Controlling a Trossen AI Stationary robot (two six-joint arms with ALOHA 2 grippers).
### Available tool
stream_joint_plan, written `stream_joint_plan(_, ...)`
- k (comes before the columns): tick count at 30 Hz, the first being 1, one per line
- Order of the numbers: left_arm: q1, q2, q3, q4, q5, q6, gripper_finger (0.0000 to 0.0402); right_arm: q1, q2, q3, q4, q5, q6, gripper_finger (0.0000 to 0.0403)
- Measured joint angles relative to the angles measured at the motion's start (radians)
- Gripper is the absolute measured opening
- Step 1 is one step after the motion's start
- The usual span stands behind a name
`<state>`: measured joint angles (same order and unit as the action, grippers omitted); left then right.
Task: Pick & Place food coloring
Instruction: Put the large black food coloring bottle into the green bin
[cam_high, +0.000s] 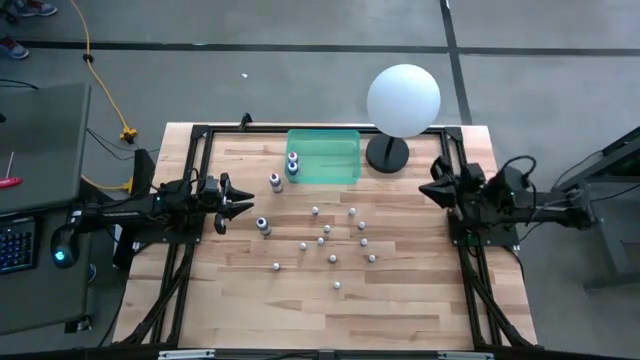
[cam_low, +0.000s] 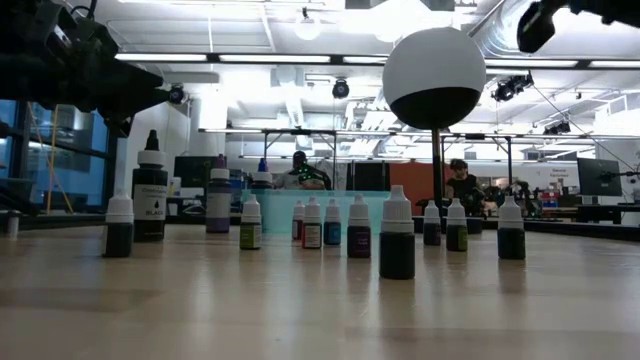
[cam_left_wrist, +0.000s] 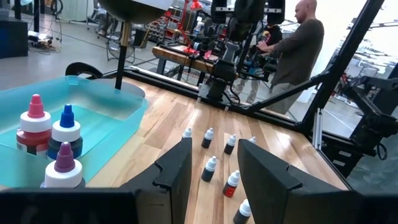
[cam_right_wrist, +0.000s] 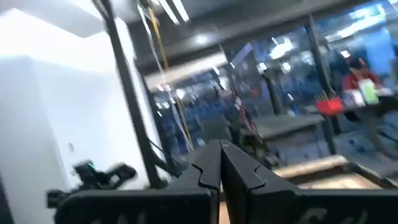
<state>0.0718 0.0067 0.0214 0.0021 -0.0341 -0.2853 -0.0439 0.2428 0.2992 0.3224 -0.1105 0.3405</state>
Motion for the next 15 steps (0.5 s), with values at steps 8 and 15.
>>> stream_joint_plan(8,0.000,0.000,0.000,0.000,0.000,0.000,0.0129,0.072,-0.123,-0.109,0.012,0.060,-0.046,0.0000)
stream_joint_plan(15,0.000,0.000,0.000,0.000,0.000,0.000,0.0129,0.071,-0.156,-0.156,-0.070,0.052,-0.062,0.0000)
